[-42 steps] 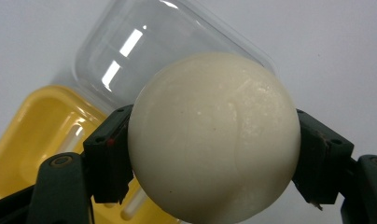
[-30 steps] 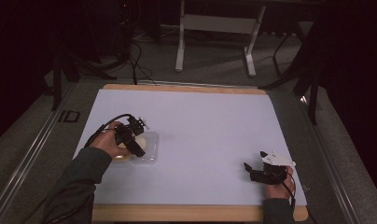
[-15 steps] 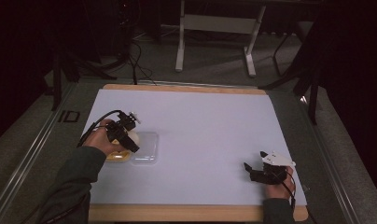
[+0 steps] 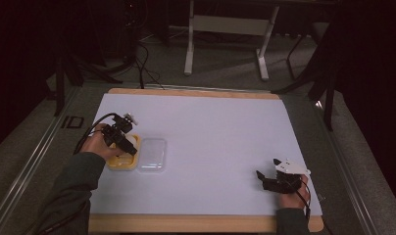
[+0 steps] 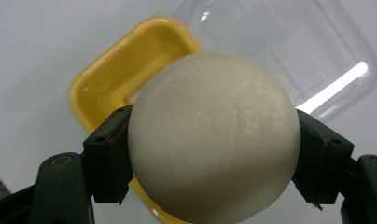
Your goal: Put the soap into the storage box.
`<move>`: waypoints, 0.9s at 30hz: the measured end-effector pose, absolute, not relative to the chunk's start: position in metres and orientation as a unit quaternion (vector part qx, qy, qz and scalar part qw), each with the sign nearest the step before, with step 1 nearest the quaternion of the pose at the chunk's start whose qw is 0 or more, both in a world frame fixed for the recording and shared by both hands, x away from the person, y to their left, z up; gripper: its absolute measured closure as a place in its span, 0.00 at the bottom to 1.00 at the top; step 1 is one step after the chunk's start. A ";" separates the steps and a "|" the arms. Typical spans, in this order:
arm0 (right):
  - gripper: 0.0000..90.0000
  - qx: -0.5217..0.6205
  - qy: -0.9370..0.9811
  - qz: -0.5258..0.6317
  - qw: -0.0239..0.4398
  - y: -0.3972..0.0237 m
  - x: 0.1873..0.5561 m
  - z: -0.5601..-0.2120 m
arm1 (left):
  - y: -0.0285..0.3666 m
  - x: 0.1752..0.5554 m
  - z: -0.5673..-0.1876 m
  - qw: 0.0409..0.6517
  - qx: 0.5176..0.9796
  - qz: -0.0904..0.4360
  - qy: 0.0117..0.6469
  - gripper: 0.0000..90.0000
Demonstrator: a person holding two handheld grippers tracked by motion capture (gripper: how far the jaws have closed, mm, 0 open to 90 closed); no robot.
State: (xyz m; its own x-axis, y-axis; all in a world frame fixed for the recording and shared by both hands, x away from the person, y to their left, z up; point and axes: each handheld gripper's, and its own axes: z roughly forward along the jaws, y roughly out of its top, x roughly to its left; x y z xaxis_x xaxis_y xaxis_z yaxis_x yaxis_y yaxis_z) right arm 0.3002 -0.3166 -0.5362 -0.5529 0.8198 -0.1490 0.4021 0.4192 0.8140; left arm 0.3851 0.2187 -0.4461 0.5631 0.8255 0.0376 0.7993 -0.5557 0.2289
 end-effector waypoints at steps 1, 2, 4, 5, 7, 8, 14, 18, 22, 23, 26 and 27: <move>0.20 0.384 0.796 0.378 0.276 -0.317 0.300 -0.536 | 0.219 0.385 -0.446 0.093 0.879 0.070 0.462 0.29; 0.20 0.384 0.796 0.378 0.277 -0.317 0.300 -0.536 | 0.220 0.386 -0.447 0.093 0.876 0.070 0.468 0.29; 0.20 0.384 0.796 0.378 0.277 -0.316 0.300 -0.536 | 0.223 0.387 -0.449 0.095 0.873 0.070 0.474 0.29; 0.20 0.384 0.796 0.378 0.276 -0.316 0.300 -0.536 | 0.225 0.389 -0.451 0.096 0.869 0.071 0.480 0.29; 0.20 0.384 0.796 0.378 0.276 -0.316 0.300 -0.536 | 0.227 0.391 -0.453 0.095 0.866 0.070 0.486 0.29; 0.20 0.384 0.796 0.378 0.277 -0.316 0.300 -0.536 | 0.228 0.392 -0.454 0.094 0.866 0.069 0.486 0.29; 0.20 0.384 0.796 0.379 0.276 -0.317 0.300 -0.536 | 0.231 0.397 -0.461 0.087 0.859 0.067 0.500 0.29; 0.20 0.384 0.796 0.379 0.277 -0.317 0.300 -0.536 | 0.232 0.399 -0.467 0.082 0.856 0.063 0.506 0.29; 0.20 0.384 0.795 0.379 0.277 -0.317 0.300 -0.536 | 0.234 0.400 -0.472 0.081 0.855 0.063 0.508 0.29; 0.20 0.383 0.795 0.379 0.277 -0.317 0.300 -0.536 | 0.234 0.400 -0.473 0.083 0.855 0.063 0.508 0.29; 0.20 0.383 0.796 0.378 0.277 -0.316 0.300 -0.536 | 0.233 0.402 -0.477 0.081 0.855 0.062 0.508 0.29; 0.20 0.383 0.796 0.379 0.277 -0.316 0.300 -0.536 | 0.233 0.402 -0.478 0.082 0.855 0.061 0.509 0.29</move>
